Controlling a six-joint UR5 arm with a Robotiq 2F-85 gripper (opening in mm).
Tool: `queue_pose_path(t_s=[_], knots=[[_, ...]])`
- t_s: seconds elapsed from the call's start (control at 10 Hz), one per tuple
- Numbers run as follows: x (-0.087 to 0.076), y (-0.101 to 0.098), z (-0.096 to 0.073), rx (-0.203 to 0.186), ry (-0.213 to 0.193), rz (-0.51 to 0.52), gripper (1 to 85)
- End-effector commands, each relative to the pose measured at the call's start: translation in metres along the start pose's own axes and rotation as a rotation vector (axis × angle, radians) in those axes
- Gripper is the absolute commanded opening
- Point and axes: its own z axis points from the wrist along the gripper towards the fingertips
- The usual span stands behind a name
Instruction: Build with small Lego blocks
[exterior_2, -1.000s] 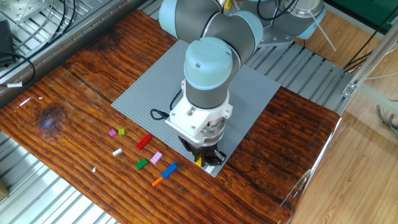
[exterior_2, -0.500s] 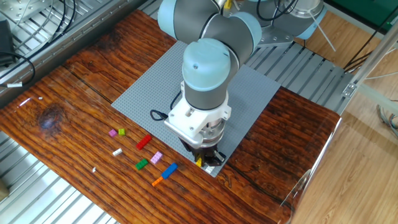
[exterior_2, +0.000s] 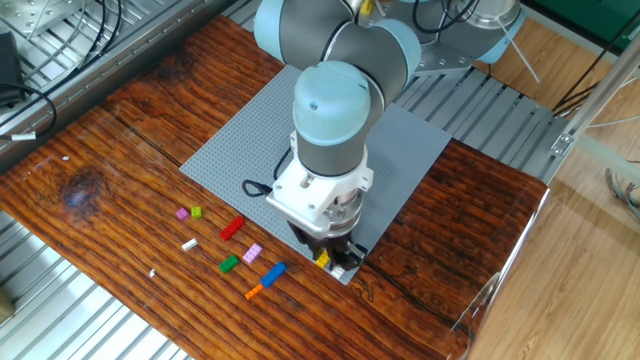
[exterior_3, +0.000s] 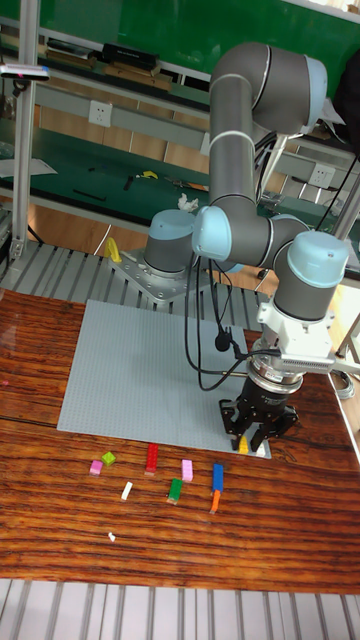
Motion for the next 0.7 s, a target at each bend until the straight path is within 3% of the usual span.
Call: queue_pose_path(t_s=[0.0,0.6], knots=[[0.001,-0.003,0.002,-0.007,0.000,-0.036,43.3],[0.005,-0.003,-0.011,-0.011,0.009,-0.033,41.0]])
